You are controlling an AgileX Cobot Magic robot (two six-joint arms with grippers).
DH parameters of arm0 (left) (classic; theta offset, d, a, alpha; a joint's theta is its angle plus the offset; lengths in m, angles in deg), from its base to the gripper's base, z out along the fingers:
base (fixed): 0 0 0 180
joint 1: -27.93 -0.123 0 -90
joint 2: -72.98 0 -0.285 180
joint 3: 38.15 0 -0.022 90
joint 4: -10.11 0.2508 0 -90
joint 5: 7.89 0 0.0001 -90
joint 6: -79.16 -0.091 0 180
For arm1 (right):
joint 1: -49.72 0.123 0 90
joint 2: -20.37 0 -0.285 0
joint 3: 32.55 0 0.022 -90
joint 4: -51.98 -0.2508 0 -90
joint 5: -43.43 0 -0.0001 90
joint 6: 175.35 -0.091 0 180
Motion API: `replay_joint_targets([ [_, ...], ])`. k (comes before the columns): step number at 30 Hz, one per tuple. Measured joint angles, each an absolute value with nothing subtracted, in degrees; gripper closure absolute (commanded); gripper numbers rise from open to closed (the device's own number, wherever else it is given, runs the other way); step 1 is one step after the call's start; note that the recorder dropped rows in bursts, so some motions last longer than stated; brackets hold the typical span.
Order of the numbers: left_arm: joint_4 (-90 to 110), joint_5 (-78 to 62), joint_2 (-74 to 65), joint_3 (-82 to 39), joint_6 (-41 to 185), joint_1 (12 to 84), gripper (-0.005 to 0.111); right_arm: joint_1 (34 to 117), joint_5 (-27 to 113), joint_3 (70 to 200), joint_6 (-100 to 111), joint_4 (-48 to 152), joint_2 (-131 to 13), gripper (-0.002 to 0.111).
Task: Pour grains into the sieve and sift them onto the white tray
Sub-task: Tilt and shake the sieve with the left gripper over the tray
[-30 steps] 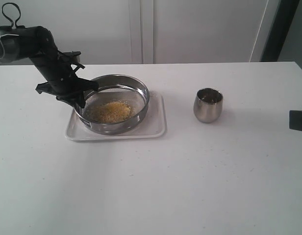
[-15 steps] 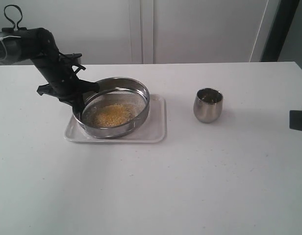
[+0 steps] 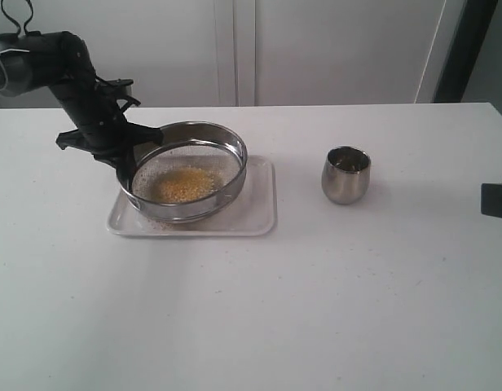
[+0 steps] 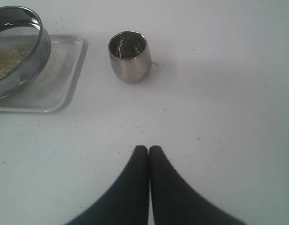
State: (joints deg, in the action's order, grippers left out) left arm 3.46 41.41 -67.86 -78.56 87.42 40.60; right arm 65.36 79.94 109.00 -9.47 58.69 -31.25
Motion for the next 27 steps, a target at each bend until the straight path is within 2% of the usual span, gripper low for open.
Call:
replay_joint_targets([
  [27, 3.6, 45.8, -67.3, -78.8, 87.7, 40.6, 0.107, 65.4, 79.9, 109.0, -9.5, 58.7, -31.2, 0.108],
])
